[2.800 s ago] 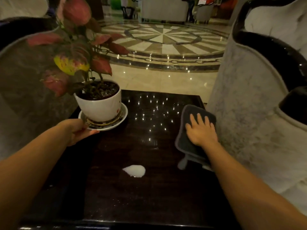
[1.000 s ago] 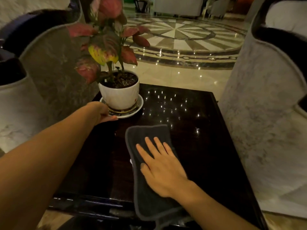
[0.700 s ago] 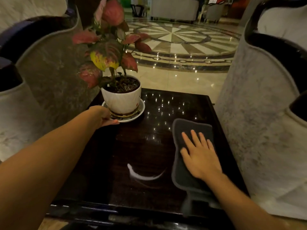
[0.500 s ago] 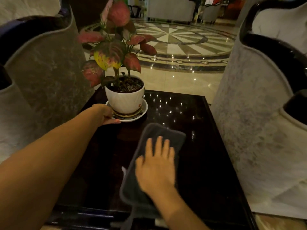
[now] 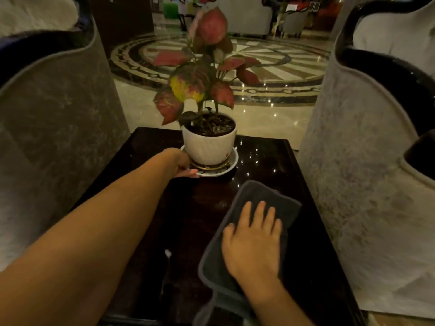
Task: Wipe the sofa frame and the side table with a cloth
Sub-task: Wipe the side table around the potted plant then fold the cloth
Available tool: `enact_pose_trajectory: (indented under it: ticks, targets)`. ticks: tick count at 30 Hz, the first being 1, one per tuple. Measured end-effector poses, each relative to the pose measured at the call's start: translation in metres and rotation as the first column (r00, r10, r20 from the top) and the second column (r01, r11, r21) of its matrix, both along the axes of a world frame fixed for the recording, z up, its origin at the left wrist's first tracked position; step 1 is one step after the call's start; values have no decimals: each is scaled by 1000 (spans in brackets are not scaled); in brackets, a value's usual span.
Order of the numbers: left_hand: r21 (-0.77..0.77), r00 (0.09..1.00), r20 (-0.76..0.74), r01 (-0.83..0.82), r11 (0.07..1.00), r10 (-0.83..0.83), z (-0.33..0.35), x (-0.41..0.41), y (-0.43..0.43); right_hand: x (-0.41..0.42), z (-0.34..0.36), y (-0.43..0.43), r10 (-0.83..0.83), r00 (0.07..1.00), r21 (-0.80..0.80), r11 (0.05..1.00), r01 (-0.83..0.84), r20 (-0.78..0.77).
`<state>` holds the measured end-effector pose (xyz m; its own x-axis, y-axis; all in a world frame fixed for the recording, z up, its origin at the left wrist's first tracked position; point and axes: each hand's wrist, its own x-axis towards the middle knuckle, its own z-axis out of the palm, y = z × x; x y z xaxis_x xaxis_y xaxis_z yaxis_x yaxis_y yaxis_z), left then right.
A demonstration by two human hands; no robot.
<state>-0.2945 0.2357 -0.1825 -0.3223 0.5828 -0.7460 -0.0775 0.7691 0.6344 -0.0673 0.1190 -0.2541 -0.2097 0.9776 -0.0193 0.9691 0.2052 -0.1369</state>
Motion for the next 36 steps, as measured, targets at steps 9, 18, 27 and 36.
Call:
enact_pose_trajectory:
  ticks: [9,18,27,36]
  targets:
    - [-28,980,-86,178,984,-180,-4,48,24,-38,5,-43,604,789,-102,783,-613,-110]
    - [-144,298,-893,522,840,-338,-5,-59,-104,-12,4,23,314,948,-30,949,-313,46]
    - [-173,214,-933,436,883,-288,-60,-119,-211,-93,-4,-88,791,606,-31,606,-795,-84]
    - [-62,292,-934,434,899,-205,-79,-109,-229,-137,8,-6,369,929,-137,920,-368,-19]
